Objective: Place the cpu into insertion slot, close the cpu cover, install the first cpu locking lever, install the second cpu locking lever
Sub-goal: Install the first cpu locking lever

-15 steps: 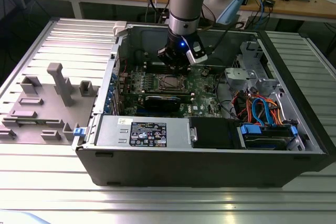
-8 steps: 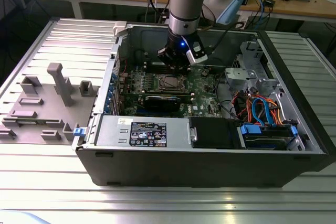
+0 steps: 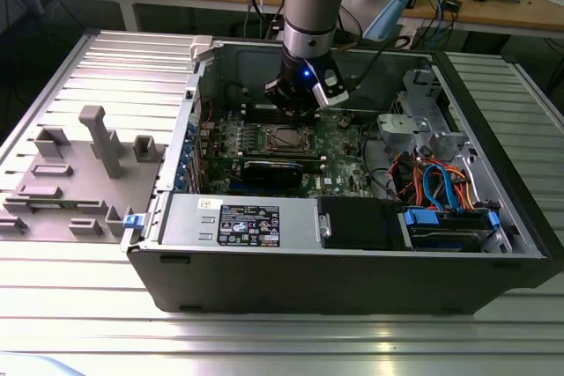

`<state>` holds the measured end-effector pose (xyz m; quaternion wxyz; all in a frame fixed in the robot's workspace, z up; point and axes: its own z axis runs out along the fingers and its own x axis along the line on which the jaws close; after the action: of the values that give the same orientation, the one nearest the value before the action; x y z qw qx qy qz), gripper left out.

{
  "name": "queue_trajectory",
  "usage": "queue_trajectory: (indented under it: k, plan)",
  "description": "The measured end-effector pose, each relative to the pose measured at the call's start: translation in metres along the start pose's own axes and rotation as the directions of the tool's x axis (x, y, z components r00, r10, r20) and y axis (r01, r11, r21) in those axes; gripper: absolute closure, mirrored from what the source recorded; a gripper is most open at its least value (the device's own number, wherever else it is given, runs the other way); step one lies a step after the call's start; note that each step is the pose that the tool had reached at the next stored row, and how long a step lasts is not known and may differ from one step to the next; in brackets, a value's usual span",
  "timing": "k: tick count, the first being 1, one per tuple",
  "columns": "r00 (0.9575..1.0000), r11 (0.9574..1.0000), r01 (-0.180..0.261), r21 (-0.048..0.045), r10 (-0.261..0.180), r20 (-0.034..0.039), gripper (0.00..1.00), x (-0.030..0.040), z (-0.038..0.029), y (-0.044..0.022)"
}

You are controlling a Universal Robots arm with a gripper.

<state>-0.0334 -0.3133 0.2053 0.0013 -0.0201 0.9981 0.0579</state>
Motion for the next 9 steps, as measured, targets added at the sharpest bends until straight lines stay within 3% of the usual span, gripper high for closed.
queue_trajectory:
  k: [5, 9]
  plan:
    - [1.0, 1.0, 0.0, 0.0012, 0.0, -0.0002, 0.89, 0.0, 0.0, -0.0002]
    - [1.0, 1.0, 0.0, 0.0082, 0.0, -0.0006, 0.89, 0.0, 0.0015, -0.0006]
